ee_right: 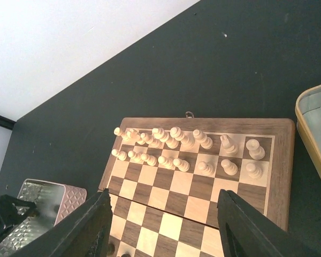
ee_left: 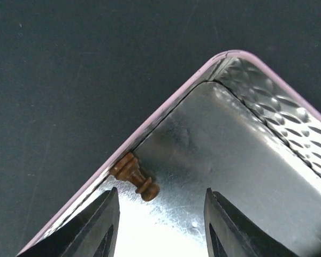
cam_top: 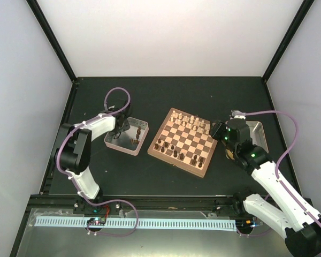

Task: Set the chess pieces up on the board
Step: Pick up the chess piece from the storage box.

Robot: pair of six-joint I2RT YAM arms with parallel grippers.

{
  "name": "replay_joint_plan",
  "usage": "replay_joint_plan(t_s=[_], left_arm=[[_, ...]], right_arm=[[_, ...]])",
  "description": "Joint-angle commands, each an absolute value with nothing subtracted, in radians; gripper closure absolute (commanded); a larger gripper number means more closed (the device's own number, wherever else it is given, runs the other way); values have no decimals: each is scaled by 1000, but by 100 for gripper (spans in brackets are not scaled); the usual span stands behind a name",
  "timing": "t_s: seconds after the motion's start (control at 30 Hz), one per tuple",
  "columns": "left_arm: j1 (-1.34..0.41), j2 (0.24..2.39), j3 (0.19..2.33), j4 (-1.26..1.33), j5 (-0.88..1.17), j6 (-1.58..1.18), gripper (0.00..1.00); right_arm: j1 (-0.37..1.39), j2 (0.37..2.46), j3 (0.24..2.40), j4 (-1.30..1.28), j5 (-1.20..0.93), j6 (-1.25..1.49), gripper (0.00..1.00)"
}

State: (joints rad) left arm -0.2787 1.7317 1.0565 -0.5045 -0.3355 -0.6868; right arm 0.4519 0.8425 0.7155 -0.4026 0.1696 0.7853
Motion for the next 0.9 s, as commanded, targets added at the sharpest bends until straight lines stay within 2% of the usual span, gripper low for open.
replay_joint_plan(t_s=[0.0, 0.37, 0.6, 0.73, 0.87], left_arm=[[-273, 1796, 1070, -456, -350, -753, 54], [-269, 1825, 1087, -494, -396, -831, 54], [-262, 1848, 1118, -534, -419, -856, 60], [-257, 1849, 1118, -528, -419, -856, 69], [-249, 1846, 1118, -521, -410, -843, 84]], right_arm=[[448, 835, 719, -382, 158, 753, 44], [448, 843, 730, -363, 170, 720, 45], [448, 852, 750, -370, 167, 710, 45], [448, 840, 753, -375, 170, 709, 45], [448, 835, 761, -379, 176, 704, 45]])
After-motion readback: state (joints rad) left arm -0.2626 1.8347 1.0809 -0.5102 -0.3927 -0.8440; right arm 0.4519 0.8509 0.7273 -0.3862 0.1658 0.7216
